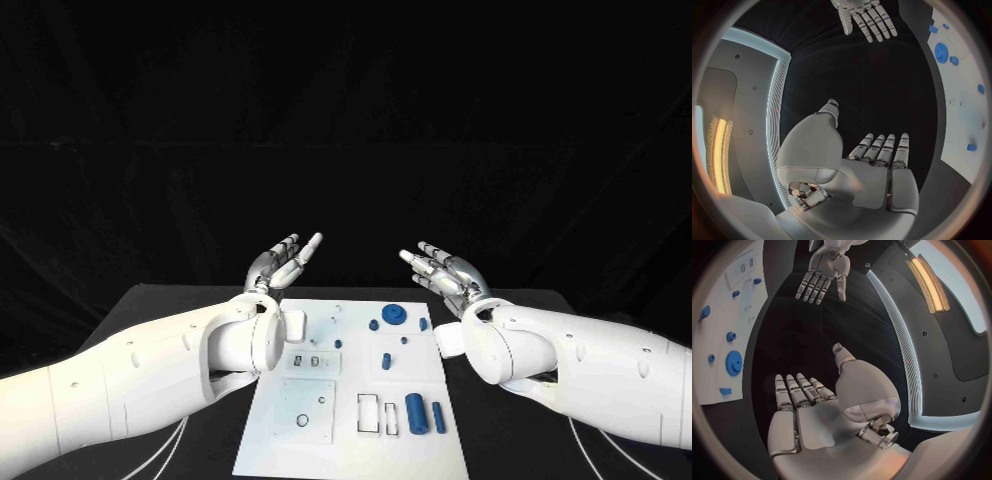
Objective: Assemble the parts on the task board
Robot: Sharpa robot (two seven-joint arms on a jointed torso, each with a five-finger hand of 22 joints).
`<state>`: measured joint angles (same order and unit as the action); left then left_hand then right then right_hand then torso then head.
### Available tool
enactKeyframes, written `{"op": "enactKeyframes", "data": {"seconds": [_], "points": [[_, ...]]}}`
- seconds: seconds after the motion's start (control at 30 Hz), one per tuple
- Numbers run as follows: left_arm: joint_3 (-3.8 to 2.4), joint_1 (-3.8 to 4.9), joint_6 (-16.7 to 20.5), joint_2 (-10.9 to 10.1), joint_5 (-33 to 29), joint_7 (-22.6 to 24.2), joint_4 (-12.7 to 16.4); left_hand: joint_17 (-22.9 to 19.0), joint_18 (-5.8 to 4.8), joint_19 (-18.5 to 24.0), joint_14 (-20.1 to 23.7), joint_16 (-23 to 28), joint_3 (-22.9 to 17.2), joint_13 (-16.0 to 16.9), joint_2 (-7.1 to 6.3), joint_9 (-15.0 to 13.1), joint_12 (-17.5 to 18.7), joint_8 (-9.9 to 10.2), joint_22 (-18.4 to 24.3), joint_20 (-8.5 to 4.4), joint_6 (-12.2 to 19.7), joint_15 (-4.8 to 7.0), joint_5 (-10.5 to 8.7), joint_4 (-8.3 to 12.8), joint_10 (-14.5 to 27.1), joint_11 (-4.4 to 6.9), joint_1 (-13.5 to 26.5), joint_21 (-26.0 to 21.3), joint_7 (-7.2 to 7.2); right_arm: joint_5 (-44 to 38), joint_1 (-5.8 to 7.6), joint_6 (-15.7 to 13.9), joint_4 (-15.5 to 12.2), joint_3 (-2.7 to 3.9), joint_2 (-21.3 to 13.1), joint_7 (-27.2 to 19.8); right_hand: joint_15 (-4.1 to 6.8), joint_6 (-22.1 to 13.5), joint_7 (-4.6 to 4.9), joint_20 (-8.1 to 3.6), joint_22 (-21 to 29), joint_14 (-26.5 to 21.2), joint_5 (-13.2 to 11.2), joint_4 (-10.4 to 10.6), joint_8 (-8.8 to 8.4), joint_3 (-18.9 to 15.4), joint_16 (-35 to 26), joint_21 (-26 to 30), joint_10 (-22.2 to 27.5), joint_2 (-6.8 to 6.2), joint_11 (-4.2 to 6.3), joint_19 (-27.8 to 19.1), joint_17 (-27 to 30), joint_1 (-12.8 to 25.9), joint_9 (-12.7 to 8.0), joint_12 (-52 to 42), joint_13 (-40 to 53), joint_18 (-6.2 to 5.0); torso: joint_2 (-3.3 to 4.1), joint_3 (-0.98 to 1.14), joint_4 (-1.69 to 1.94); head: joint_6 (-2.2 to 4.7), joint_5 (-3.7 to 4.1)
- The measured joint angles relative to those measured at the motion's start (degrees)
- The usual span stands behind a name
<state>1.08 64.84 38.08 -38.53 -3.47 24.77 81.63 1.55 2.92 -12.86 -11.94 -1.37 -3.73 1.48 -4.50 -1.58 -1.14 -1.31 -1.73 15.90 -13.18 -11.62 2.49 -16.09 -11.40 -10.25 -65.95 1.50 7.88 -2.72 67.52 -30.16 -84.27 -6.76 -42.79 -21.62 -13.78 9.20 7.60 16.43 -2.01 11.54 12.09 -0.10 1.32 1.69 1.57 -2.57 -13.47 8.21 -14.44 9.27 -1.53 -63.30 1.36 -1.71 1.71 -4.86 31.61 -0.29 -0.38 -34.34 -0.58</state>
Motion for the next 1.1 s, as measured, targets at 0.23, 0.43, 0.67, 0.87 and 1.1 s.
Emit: {"op": "enactKeyframes", "data": {"seconds": [0.23, 0.43, 0.67, 0.87, 1.1], "points": [[0.0, -0.01, -0.95, 0.0, -0.45, -0.65, -0.03, 0.89, 1.56, -4.79, -7.88, -1.78, -0.21, 0.82, 1.09, -0.86, -1.72, -1.63, -0.86, 0.69, -6.41, -1.11, 0.1, -0.22, -7.6, -1.85, -2.91, 1.77, 0.43, -2.41, 1.89, 8.37, 1.58, -1.62, 0.55, 4.14, 0.32, 12.13, 0.82, 0.2, -1.67, 15.94, 0.0, -3.85, 2.68, 0.87, 2.97, -3.55, -16.46, -0.41, 0.08, 7.86, -1.22, -5.86, 1.36, -2.86, 1.21, -1.31, 0.01, 0.0, -0.01, 0.01, 0.0], [-0.04, 0.07, -2.74, -4.37, -0.57, -0.63, 1.7, 2.4, 3.16, -16.82, -22.65, -5.46, -0.13, 2.17, 2.07, -2.39, -5.33, -4.89, -2.8, 0.77, -19.91, -0.27, 0.28, 0.69, -23.59, -2.25, -5.7, 5.88, 1.48, -11.34, 2.87, 9.35, 4.12, -1.77, -0.17, 4.9, 1.69, 23.66, 1.83, 0.25, -3.34, 28.95, 0.0, -6.62, 4.19, 2.12, 4.31, -7.7, -29.0, -1.11, 1.23, 17.99, -1.76, -8.76, 1.99, -3.85, 1.61, -2.68, 0.51, 0.01, -0.15, -0.1, 0.13], [-0.35, 0.39, -4.54, -6.31, -0.7, -0.45, 3.67, 3.52, 5.6, -27.32, -36.1, -8.32, 0.62, 2.42, 3.12, -3.02, -7.08, -6.87, -4.14, 0.66, -31.88, 1.72, 0.28, 2.8, -36.58, -1.11, -8.96, 9.86, 3.41, -23.74, 3.87, 7.12, 4.61, -1.7, -0.98, 4.54, 3.14, 33.07, 3.34, 0.14, -4.19, 38.38, 0.0, -8.74, 4.2, 3.77, 4.59, -10.89, -37.47, -1.83, 2.39, 26.5, -1.95, -10.09, 2.11, -3.85, 1.76, -4.0, 1.83, -0.08, -0.29, -0.15, 0.41], [-0.62, 1.14, -5.57, -8.8, 0.2, -0.9, 6.43, 4.01, 6.46, -31.43, -42.14, -8.69, 1.47, 2.41, 3.23, -3.02, -7.37, -7.29, -4.26, 0.46, -36.95, 2.89, 0.28, 4.17, -42.3, -0.28, -10.72, 11.15, 4.63, -30.31, 5.53, 7.0, 4.84, -1.61, -1.39, 4.97, 4.14, 37.86, 4.19, -0.25, -4.41, 43.47, 0.0, -9.96, 4.2, 4.99, 4.59, -12.43, -41.35, -2.31, 3.19, 30.76, -2.21, -10.56, 2.27, -3.47, 1.85, -4.88, 3.24, -0.22, -0.02, -0.13, 0.74], [-0.84, 2.24, -6.98, -11.65, 1.4, -1.76, 11.36, 4.54, 6.58, -34.57, -46.85, -8.69, 2.45, 2.41, 3.3, -2.68, -7.37, -7.29, -4.26, 0.03, -40.69, 4.03, 0.28, 5.64, -46.86, 0.52, -12.41, 12.21, 4.45, -41.33, 7.66, 7.94, 5.14, -1.46, -1.64, 7.69, 6.34, 42.94, 5.06, -2.16, -5.18, 50.99, -0.25, -11.96, 4.19, 6.99, 5.75, -15.29, -46.77, -3.05, 4.79, 36.76, -3.25, -11.28, 2.43, -3.24, 1.94, -4.88, 5.55, -0.57, 0.32, 0.18, 1.15]]}}
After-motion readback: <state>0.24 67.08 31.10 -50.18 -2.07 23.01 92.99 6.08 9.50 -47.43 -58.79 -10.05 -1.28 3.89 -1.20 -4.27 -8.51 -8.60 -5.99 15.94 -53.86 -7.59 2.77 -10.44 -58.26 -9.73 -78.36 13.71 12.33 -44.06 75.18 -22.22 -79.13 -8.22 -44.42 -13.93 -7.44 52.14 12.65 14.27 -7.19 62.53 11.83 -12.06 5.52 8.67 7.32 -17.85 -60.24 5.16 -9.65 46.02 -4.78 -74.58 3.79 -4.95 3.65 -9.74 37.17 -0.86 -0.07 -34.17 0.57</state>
